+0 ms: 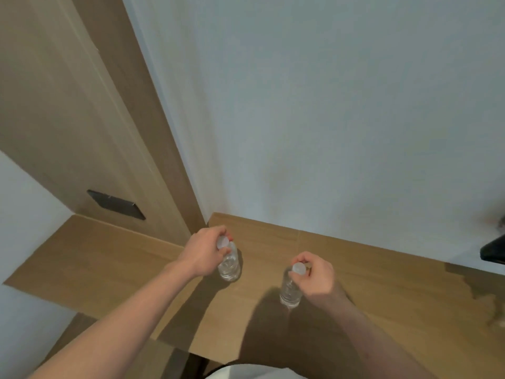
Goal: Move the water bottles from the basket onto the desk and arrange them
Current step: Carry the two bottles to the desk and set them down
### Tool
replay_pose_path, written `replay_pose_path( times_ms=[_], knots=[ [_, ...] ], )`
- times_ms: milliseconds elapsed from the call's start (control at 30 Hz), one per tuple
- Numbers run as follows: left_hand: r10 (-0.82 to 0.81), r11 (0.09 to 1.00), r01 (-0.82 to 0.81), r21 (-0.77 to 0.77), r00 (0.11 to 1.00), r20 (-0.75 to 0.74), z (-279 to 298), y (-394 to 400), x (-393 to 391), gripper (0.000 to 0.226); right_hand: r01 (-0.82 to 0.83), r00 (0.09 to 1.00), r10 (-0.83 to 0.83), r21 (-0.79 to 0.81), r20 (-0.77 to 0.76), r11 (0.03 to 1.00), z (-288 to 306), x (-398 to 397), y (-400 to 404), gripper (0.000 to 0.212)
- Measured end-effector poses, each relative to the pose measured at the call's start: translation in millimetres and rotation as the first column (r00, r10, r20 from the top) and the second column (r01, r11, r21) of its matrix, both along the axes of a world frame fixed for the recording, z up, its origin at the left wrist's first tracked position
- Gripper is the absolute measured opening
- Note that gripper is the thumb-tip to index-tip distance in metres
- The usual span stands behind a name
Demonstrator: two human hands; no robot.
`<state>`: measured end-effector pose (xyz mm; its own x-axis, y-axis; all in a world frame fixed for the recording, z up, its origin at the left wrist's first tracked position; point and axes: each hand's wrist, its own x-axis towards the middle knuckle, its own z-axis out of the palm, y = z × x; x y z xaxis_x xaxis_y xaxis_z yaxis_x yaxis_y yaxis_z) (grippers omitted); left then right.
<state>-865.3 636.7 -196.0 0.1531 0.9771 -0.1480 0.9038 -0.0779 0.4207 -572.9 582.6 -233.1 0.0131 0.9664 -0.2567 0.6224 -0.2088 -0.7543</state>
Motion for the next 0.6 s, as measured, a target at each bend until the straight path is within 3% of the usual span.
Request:
replay_pose_path(
  times_ms=[67,300,600],
  knots=[
    [-0.064,0.998,0.064,-0.006,0.997,-0.038,-0.1,24.9,-1.2,0.017,0.011,1.0,-0.011,0.008,-0.024,1.0,-1.9,-0.5,4.7,0.015],
    [-0.204,0.978,0.201,-0.046,0.977,-0.066,-0.8,78.7,-0.1,0.02,0.096,0.991,-0.09,-0.056,0.101,0.994,-4.8,-12.4,3.5,0.016],
    [-0.252,0.966,0.248,-0.079,0.967,-0.042,-18.4,37.6,-11.9,0.013,0.168,0.982,-0.157,-0.099,0.107,0.981,-1.0,-25.4,-28.6,0.016]
  ],
)
